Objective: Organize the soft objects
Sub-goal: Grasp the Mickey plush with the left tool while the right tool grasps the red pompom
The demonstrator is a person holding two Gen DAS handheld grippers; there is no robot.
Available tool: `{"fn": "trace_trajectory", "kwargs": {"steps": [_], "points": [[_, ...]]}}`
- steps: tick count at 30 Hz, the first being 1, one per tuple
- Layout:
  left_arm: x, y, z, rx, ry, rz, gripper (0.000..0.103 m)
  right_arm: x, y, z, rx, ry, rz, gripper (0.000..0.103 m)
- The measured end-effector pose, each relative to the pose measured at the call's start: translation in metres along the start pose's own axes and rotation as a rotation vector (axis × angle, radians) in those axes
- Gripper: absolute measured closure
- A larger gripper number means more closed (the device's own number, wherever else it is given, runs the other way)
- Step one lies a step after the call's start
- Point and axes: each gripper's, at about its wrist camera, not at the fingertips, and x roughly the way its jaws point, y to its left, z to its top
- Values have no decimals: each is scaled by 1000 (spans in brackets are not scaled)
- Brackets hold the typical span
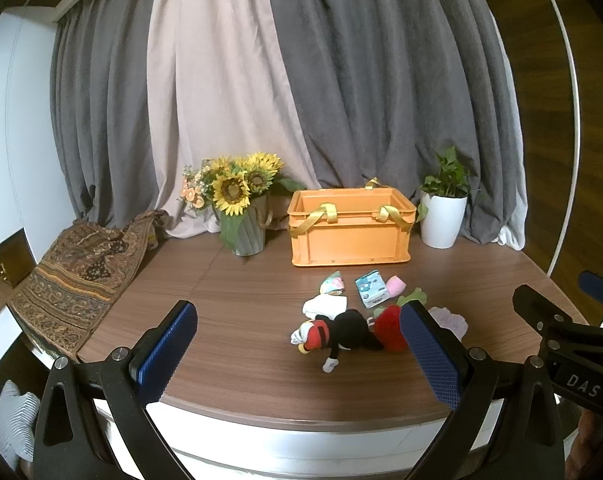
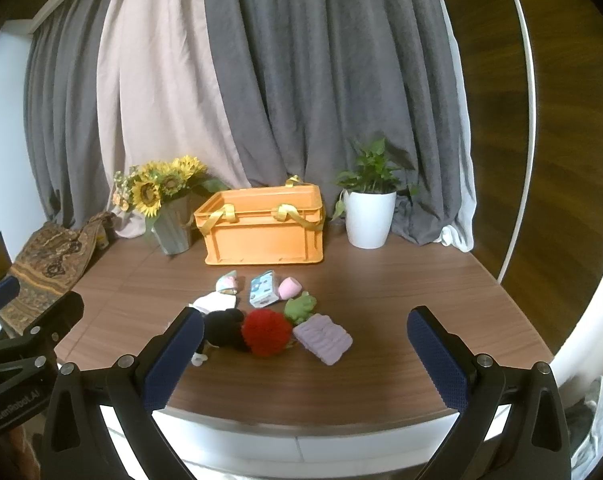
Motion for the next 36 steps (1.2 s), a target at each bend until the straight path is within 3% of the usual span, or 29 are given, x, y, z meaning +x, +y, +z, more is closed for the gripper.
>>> {"fn": "trace_trajectory", "kwargs": {"steps": [8, 16, 22, 31, 36], "points": [[39, 8, -6, 21, 59, -2, 0, 31, 9, -2, 13, 59, 11, 0], [94, 18, -13, 57, 149, -58, 0, 79, 23, -7, 30, 137, 26, 0], [137, 23, -11, 81, 209, -161, 8, 119, 32, -11, 73, 202, 38, 1], [207, 25, -15, 160, 332, -344, 20, 172, 51, -15, 121, 291, -4, 11], [229, 21, -24, 205, 379, -427, 21, 194, 54, -22, 164, 333, -27, 17]]}}
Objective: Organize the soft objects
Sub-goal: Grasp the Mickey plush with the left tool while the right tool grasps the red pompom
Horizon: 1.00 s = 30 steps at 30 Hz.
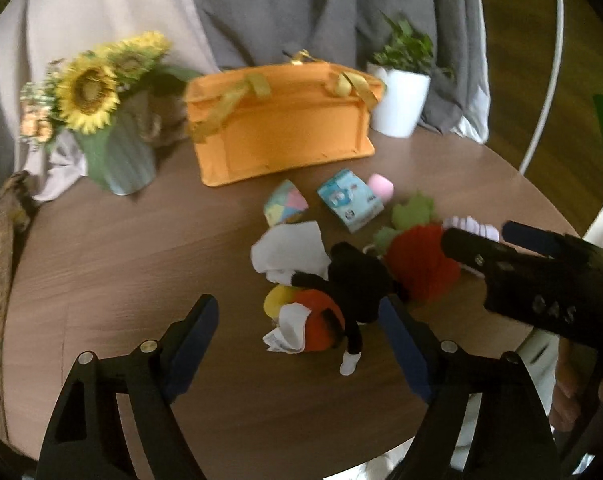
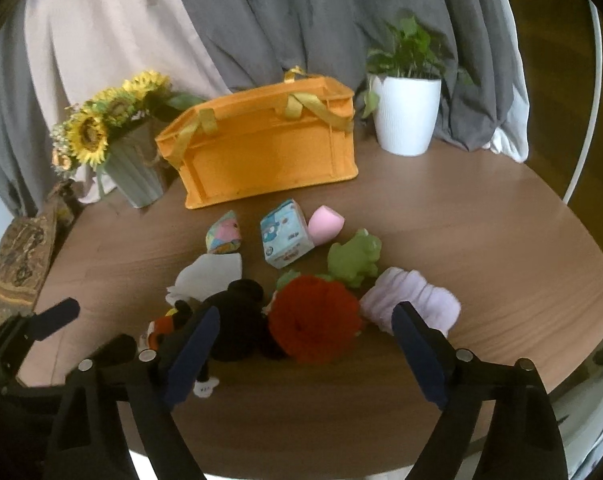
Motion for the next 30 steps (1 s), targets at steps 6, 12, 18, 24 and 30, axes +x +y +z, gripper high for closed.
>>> {"fn": "trace_trajectory", "kwargs": {"steps": [6, 12, 18, 24, 30], "points": [[16, -4, -6, -5, 26, -15, 21, 31, -5, -1, 35, 70, 12, 22], [30, -9, -11, -55, 30, 26, 21, 64, -10, -5, -23, 159, 77, 27], [46, -15, -11, -70, 40, 35, 30, 85, -10, -5, -93, 206, 127, 30], [57, -13, -12, -110, 53, -12, 46, 96, -8, -2, -123, 228, 148, 37], [55, -18, -15, -94, 49, 8, 55, 97, -7, -2, -165, 231, 154, 60]]}}
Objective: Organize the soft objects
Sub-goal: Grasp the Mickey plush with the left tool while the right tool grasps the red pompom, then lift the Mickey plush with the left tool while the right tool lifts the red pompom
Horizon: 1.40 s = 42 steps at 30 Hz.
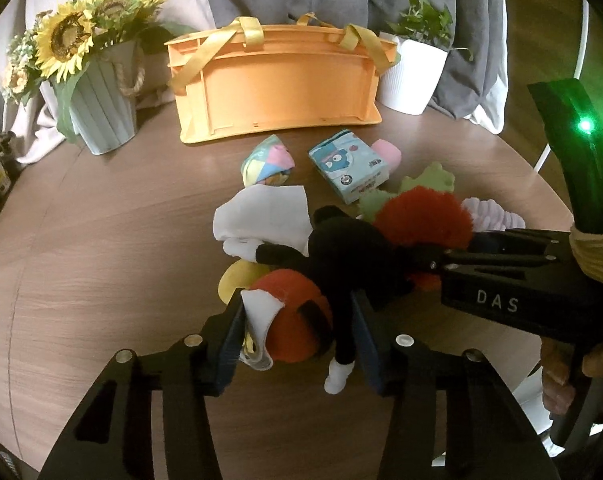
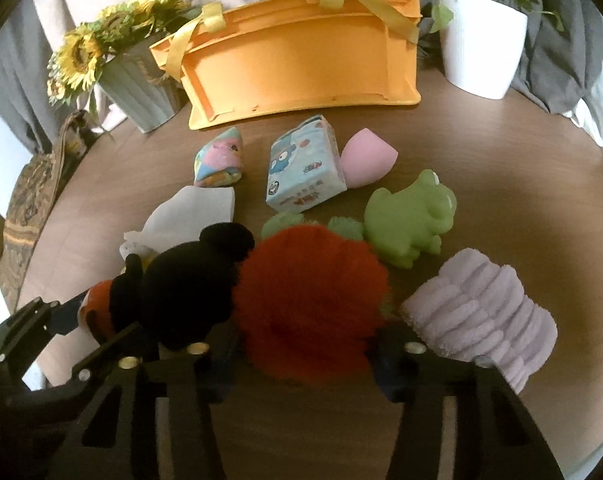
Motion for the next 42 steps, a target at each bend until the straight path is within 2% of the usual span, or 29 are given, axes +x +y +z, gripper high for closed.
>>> {"fn": "trace_trajectory", "kwargs": {"steps": [4, 13, 23, 34, 36, 39, 42], "points": [[-4, -1, 0, 1, -4, 11, 56, -3, -1, -1, -5, 2, 11, 68], [-27, -4, 9, -10, -58, 34, 56, -21, 3, 1, -26, -40, 29, 72], [-50, -1, 31, -37, -159, 103, 56, -49, 3, 19, -20, -141, 26, 74], [-76, 6, 63, -74, -284, 148, 56, -83, 7, 47, -38, -305, 24, 77], [-80, 6, 68, -80, -307, 156, 56, -89, 9, 54, -44, -344, 24, 80], [-82, 9, 80, -89, -343, 166, 56, -97, 11, 64, -54, -396, 25, 98], [-80, 13, 93, -105, -367, 172, 56, -94, 12, 79, -61, -423, 47, 101]]}}
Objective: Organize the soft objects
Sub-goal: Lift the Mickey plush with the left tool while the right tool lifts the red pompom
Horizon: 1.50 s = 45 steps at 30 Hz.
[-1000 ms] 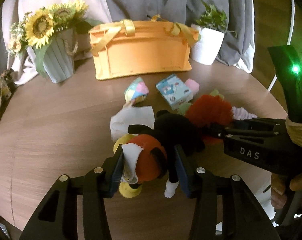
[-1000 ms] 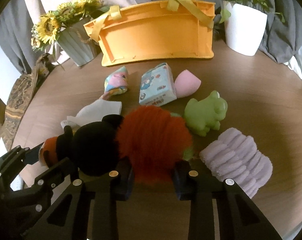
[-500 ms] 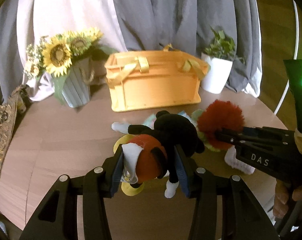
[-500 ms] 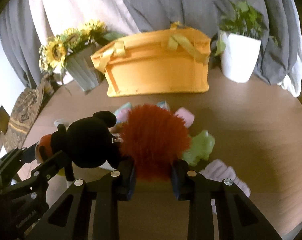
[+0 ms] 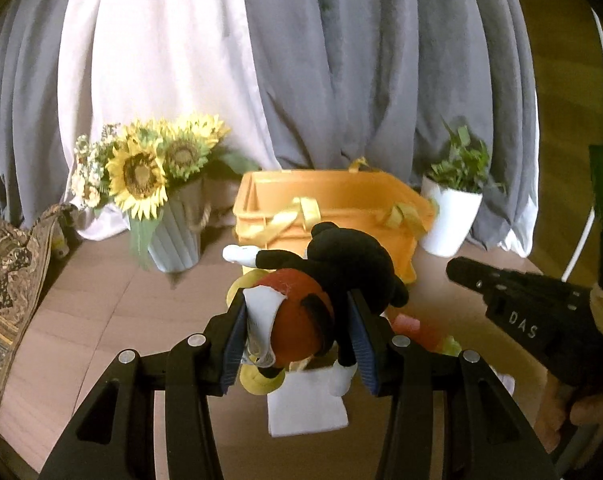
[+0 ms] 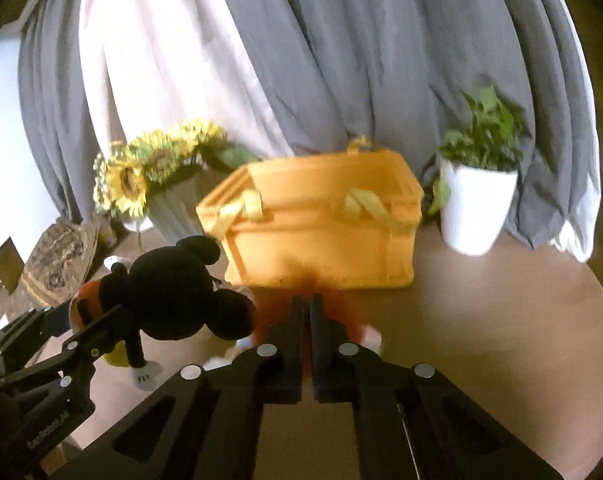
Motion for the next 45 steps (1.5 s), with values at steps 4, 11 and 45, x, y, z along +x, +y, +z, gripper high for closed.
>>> {"fn": "trace_trajectory", "kwargs": {"steps": [4, 11, 45], "points": [[2, 1, 5, -4, -19, 22, 56, 8, -2, 8, -1, -12, 6, 101], [1, -1, -5, -3, -3, 29, 56, 15, -7, -5, 29, 58, 4, 82], [17, -7, -59, -18, 168, 37, 56, 73, -12, -98, 17, 444, 9, 58]]}}
